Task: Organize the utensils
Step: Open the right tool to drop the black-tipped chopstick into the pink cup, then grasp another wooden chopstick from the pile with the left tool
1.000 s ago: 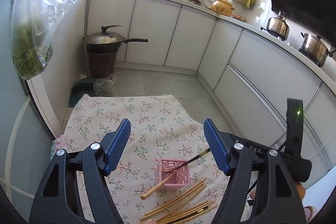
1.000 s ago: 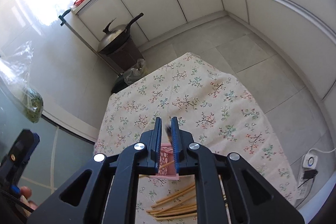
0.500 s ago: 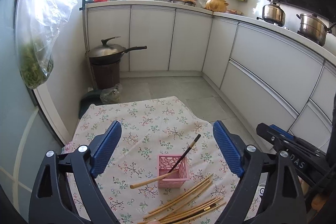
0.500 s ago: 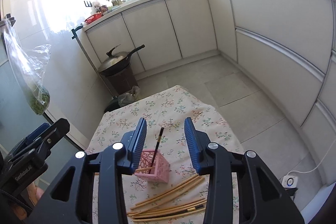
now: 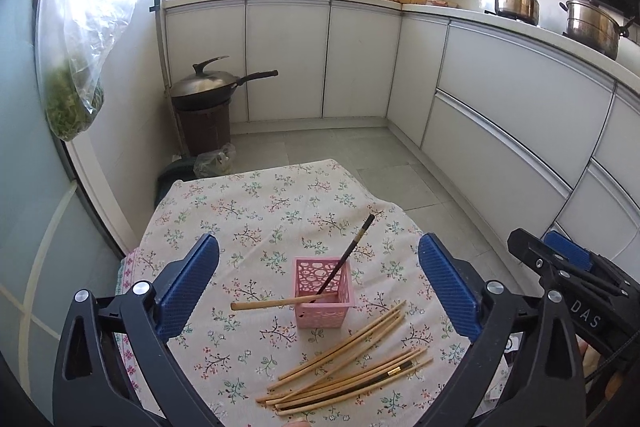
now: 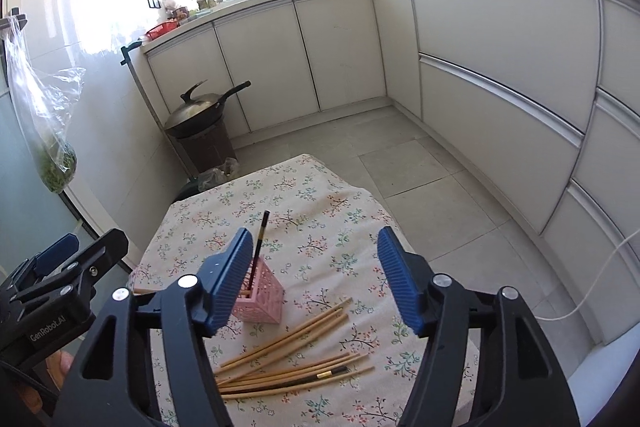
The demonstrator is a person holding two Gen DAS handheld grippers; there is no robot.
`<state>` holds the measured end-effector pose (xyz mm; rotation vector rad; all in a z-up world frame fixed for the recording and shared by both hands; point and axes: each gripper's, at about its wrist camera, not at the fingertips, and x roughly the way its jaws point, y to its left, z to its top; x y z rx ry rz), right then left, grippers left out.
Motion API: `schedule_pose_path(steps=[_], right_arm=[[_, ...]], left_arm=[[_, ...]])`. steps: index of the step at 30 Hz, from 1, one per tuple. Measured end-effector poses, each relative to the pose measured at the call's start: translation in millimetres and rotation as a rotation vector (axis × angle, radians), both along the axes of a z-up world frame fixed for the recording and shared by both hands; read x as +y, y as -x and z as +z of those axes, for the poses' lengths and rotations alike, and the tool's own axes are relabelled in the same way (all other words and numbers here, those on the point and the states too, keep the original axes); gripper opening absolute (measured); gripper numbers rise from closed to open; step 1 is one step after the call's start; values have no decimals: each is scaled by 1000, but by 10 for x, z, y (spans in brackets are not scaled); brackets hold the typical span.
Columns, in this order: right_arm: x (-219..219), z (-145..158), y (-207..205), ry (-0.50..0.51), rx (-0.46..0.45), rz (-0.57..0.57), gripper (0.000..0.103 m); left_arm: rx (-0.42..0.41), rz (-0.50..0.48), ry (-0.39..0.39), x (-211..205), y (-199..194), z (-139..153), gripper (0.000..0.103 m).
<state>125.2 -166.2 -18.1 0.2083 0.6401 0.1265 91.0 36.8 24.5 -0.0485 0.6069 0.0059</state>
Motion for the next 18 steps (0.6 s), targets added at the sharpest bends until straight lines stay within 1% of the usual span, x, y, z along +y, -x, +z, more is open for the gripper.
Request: schedule_pose_path(steps=[3, 8, 11, 14, 18], right_arm=[[-69, -42, 76, -10, 5, -24, 77], [-258, -115, 218, -55, 9, -67, 92], [-376, -192, 318, -88, 27, -82, 96], [-521, -274, 438, -131, 57, -96, 96], [-757, -412, 669, -176, 89, -138, 96]], left_arm=[[1, -8, -7, -34, 30, 7, 96], [11, -33, -27, -107, 82, -25, 96], [25, -47, -48, -152, 100, -71, 96], [48, -69, -69, -200, 109, -139, 96], [98, -141, -122, -343, 135, -270, 96]])
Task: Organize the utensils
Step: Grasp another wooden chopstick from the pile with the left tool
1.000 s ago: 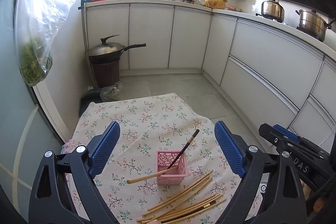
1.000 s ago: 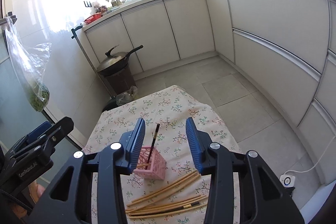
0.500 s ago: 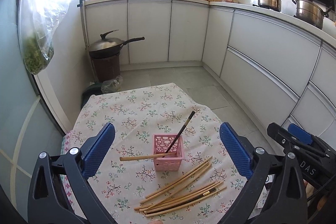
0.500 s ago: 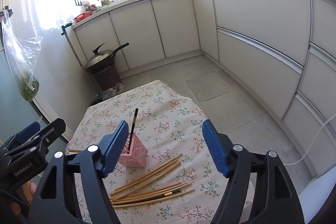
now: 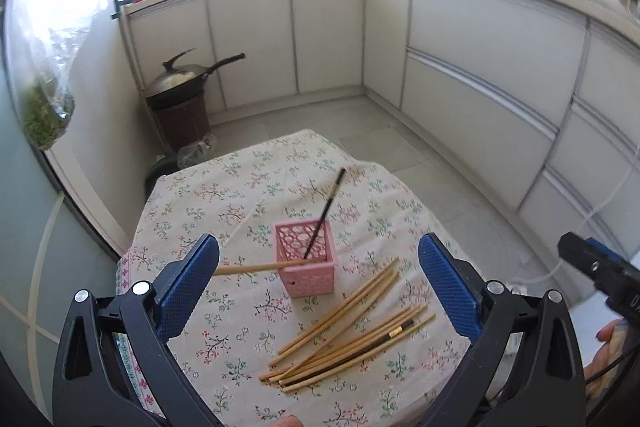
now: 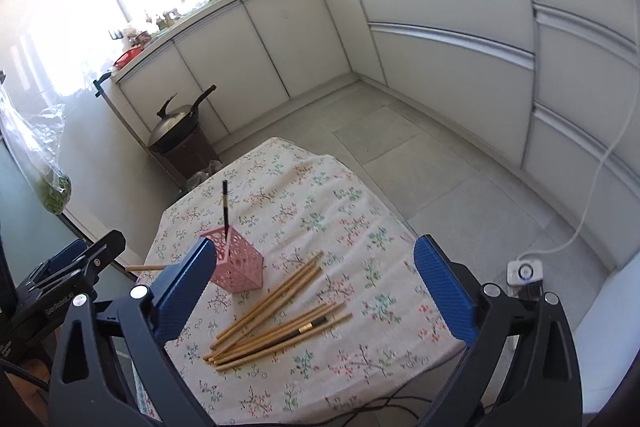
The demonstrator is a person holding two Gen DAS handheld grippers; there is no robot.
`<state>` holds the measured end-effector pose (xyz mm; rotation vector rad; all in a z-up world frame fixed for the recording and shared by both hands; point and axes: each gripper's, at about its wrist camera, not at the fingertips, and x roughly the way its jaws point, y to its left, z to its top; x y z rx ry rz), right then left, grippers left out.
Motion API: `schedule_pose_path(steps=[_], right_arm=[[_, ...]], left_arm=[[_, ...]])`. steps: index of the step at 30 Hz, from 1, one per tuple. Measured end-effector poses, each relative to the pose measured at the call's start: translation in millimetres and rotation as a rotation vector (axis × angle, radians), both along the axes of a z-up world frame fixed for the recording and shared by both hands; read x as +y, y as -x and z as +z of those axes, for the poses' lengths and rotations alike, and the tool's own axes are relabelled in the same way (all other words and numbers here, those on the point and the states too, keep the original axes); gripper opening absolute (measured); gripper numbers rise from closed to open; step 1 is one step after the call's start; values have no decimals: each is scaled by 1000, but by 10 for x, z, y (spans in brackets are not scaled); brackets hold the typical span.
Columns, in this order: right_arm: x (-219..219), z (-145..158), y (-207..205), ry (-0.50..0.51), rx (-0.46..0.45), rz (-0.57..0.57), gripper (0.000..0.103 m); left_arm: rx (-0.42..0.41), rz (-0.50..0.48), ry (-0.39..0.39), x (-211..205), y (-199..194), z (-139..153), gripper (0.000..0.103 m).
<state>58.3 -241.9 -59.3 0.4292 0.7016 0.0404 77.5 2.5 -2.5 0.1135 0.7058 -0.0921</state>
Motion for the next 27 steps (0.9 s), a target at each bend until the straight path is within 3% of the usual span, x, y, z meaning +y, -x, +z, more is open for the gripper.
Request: schedule_pose_path(steps=[5, 11, 19, 24, 27], right_arm=[[-293, -235, 236, -80, 69, -48, 96], [-503, -487, 416, -163, 147, -72, 96], [-656, -677, 371, -254, 228, -78, 96], [-716, -809, 340, -335, 283, -67, 96], [-745, -839, 335, -345, 296, -68, 96]], left_arm=[[109, -151, -67, -308, 7, -288, 96], [352, -316, -74, -677, -168, -825, 96], [653, -409, -21, -1058, -656, -1395, 96], [775, -408, -1, -1237, -942, -1726, 96], [813, -389, -37, -1277, -1066, -1888, 95]])
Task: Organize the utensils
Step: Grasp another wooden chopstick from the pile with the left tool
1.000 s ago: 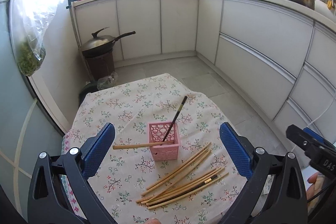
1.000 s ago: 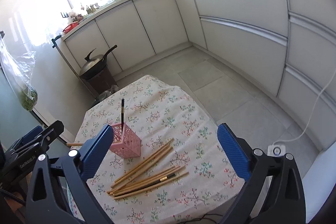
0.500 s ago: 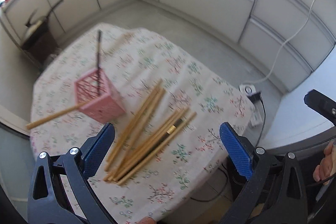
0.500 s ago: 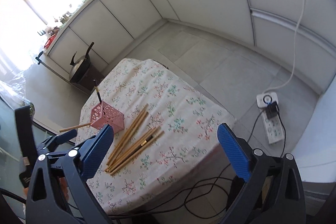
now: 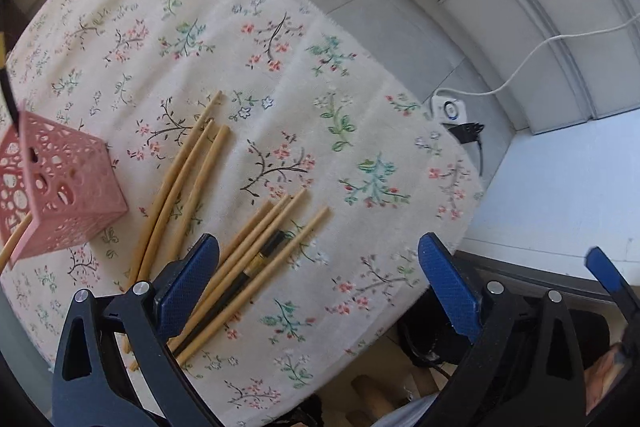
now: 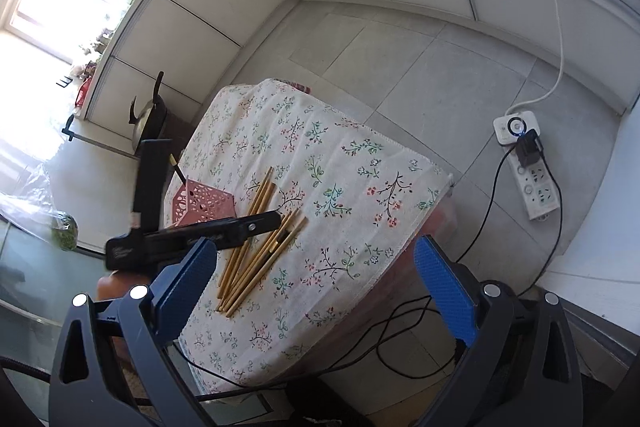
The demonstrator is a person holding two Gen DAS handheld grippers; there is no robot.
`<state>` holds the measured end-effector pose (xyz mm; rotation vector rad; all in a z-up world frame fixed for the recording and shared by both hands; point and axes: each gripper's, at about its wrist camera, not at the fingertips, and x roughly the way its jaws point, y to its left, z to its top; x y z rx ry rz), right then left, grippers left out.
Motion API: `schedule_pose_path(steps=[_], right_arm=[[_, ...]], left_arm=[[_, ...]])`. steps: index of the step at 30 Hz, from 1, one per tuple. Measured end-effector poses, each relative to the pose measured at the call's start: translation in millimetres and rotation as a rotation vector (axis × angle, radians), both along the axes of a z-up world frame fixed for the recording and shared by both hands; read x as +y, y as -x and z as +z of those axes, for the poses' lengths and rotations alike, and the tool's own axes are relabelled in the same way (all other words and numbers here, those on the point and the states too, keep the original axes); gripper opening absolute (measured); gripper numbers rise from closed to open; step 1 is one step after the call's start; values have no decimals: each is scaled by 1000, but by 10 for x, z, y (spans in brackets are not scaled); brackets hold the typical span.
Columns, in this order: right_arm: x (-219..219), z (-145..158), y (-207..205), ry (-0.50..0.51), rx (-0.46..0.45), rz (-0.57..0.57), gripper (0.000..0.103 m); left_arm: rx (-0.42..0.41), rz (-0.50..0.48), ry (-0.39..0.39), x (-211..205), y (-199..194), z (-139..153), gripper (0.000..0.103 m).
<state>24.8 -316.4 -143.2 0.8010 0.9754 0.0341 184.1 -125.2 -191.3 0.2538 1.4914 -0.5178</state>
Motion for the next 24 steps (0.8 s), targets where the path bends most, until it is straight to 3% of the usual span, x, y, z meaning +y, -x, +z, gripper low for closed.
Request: schedule_pose_path(steps=[5, 11, 20, 24], right_arm=[[-28, -101, -46, -43, 42, 9, 96], [-20, -147, -62, -72, 62, 8, 96], [-60, -178, -67, -71, 80, -13, 96], [-19, -166, -80, -61, 77, -1, 96]], left_arm=[[9, -38, -33, -55, -25, -148, 89], [24, -248, -32, -285, 267, -159, 68], [41, -277, -65, -296, 271, -365, 60], [55, -280, -42, -277, 241, -419, 57]])
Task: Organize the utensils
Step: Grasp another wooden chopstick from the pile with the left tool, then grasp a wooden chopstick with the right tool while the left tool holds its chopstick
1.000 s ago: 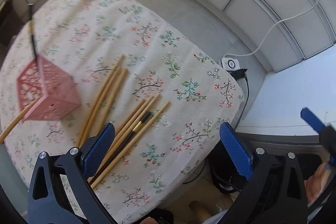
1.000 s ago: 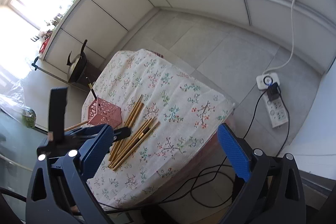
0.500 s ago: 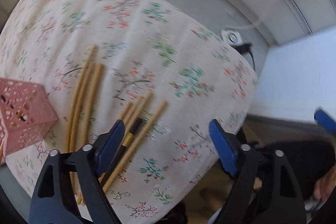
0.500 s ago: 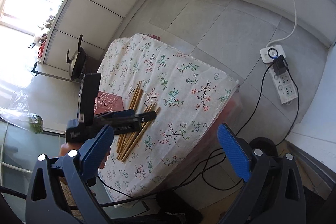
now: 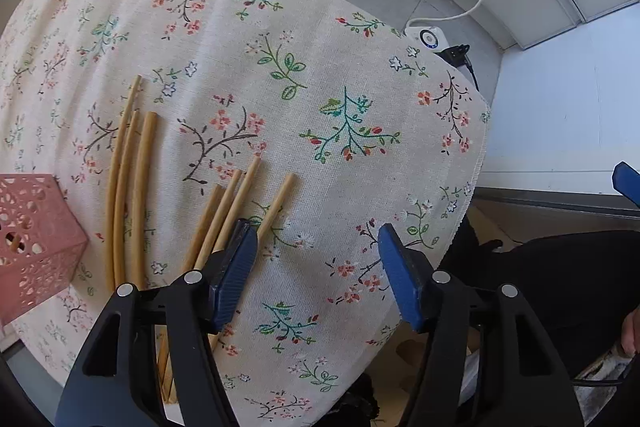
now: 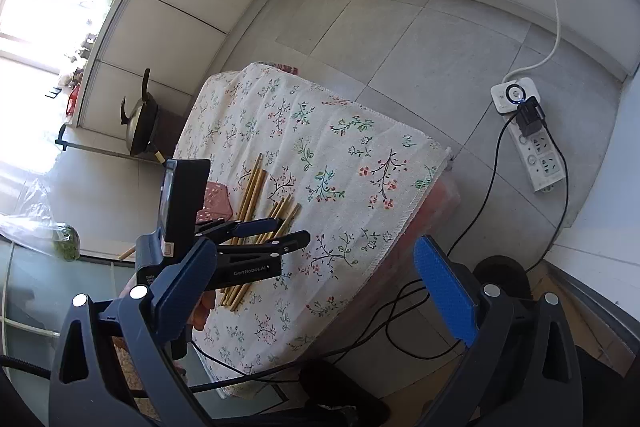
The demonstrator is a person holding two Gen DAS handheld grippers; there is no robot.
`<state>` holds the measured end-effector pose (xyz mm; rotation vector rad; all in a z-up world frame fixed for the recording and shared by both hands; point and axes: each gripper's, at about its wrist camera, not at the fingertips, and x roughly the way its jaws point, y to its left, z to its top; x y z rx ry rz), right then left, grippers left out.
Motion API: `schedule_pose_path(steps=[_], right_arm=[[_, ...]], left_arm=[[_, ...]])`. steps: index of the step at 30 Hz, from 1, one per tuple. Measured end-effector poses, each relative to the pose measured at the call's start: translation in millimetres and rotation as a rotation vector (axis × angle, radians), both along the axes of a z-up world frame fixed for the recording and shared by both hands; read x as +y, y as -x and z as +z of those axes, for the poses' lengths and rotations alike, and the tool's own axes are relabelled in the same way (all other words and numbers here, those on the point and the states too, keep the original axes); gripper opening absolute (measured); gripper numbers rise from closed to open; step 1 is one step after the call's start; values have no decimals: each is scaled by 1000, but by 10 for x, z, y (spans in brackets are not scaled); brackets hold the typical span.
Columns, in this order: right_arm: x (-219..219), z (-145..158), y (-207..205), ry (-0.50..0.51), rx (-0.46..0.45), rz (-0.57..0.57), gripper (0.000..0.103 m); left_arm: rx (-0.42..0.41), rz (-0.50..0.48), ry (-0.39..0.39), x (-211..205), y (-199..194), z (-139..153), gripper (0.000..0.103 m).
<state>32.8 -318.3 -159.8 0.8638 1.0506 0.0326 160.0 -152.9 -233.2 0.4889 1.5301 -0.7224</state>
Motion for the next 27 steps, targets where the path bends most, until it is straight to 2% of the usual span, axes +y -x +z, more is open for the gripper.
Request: schedule_pose_path(steps=[3, 5, 8, 10, 12, 13, 15, 17, 22, 24, 25, 27], right_arm=[[-17, -2, 7, 8, 4, -12, 96], [-34, -16, 8, 5, 11, -24, 96], [-28, -22, 4, 12, 18, -29, 96], [-13, -32, -4, 18, 24, -27, 96], [3, -39, -9, 29, 30, -31, 96], [6, -47, -17, 37, 32, -33, 96], [37, -69, -47, 66, 44, -38, 96], [103, -92, -100, 84, 60, -28, 96], [519, -238, -344, 97, 127, 84, 96], [717, -371, -455, 68, 177, 115, 96], [804, -443, -502, 42, 203, 122, 94], [960, -611, -629, -31, 262, 123, 83]], left_arm=[[-28, -24, -26, -22, 17, -47, 55], [-43, -27, -71, -57, 14, -139, 46], [-93, -45, -78, -107, 77, -139, 44], [-95, -8, -62, -67, 79, -121, 36], [-95, 41, -26, 31, 67, -85, 16], [-101, 66, -11, 81, 79, -81, 14], [-149, 101, -3, 185, 138, -58, 5], [-191, 143, 14, 333, 214, 21, 5], [-251, 230, 111, 776, 449, 549, 4], [-281, 263, 173, 983, 622, 821, 4], [-297, 272, 195, 1065, 718, 942, 4], [-335, 297, 237, 1226, 918, 1156, 4]])
